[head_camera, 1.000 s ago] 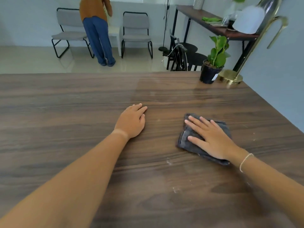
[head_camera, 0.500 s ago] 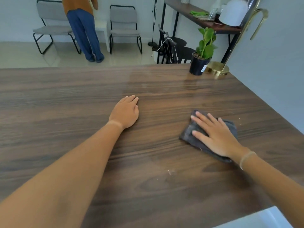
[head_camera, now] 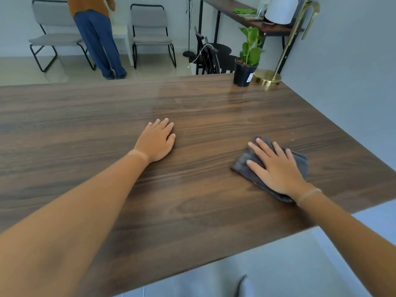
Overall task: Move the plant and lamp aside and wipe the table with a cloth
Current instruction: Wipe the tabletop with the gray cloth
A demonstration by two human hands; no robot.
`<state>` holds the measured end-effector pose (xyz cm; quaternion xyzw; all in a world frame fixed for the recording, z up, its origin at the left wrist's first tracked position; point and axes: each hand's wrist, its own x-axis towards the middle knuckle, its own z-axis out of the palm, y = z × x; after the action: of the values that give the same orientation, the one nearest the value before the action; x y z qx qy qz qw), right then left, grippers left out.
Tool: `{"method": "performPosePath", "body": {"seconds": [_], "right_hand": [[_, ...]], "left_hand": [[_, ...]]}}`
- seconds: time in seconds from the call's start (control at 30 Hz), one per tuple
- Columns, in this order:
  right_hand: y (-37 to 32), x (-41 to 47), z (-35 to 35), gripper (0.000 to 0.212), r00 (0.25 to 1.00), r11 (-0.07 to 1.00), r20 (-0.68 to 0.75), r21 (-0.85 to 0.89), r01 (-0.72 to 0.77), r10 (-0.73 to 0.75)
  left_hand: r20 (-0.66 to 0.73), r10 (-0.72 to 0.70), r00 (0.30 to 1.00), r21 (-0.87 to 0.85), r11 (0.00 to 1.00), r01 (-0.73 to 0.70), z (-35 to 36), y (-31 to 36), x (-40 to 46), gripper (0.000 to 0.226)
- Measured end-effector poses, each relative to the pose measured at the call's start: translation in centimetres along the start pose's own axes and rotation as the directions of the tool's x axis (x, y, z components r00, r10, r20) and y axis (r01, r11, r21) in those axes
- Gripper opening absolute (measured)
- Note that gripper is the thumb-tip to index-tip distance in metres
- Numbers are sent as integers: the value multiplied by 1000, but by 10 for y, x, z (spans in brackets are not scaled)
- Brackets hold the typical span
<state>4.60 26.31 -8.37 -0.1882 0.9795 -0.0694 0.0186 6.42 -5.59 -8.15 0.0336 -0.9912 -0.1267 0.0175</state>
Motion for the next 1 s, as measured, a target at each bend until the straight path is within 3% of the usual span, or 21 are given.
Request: {"method": "performPosePath", "body": {"seconds": [0.07, 0.13, 0.2, 0.3, 0.37, 0.47, 0.57, 0.63, 0.73, 0.83, 0.93, 1.0], "right_hand": [[-41, 14, 14, 68, 1000, 1000, 5, 13, -11, 11], [-97, -5, 24, 72, 984, 983, -45, 50, 175, -172], [-130, -51, 26, 69, 912, 907, -47, 90, 411, -408], [-104, -96, 18, 61, 836, 829, -29, 113, 547, -548], [-59, -92, 11, 64, 886, 883, -29, 70, 464, -463], [-3, -43, -1, 66, 989, 990, 39, 29, 140, -142], [-14, -3, 3, 61, 999, 999, 35, 20, -30, 30], [-42, -12, 9, 69, 997, 997, 15, 13, 73, -73], [-56, -71, 10, 71, 934, 932, -13, 44, 359, -358], [-6, -87, 0, 64, 932, 929, 22, 92, 358, -361], [70, -47, -14, 69, 999, 998, 13, 40, 40, -40], [104, -3, -20, 64, 982, 982, 23, 1, -188, 188]], "left_hand": [[19, 3, 1000, -2, 1000, -3, -1, 0, -8, 49], [34, -16, 999, -14, 1000, 17, -2, -3, -12, 49], [59, -18, 998, -8, 1000, 19, -4, -4, -16, 50], [67, 3, 998, -7, 1000, -2, -3, -1, -18, 51], [63, 24, 998, -21, 1000, -23, 0, 5, -21, 52], [41, 41, 998, -28, 999, -40, 5, 10, -25, 52], [54, 36, 998, -29, 999, -35, 3, 15, -24, 54], [68, 61, 996, -44, 997, -58, 3, 28, -19, 54], [83, 137, 987, -72, 989, -131, 5, 55, -4, 55], [92, 203, 975, -93, 977, -194, 10, 80, 12, 55], [85, 240, 967, -125, 966, -228, 16, 100, 25, 54], [75, 246, 966, -145, 962, -233, 19, 110, 33, 54]]}}
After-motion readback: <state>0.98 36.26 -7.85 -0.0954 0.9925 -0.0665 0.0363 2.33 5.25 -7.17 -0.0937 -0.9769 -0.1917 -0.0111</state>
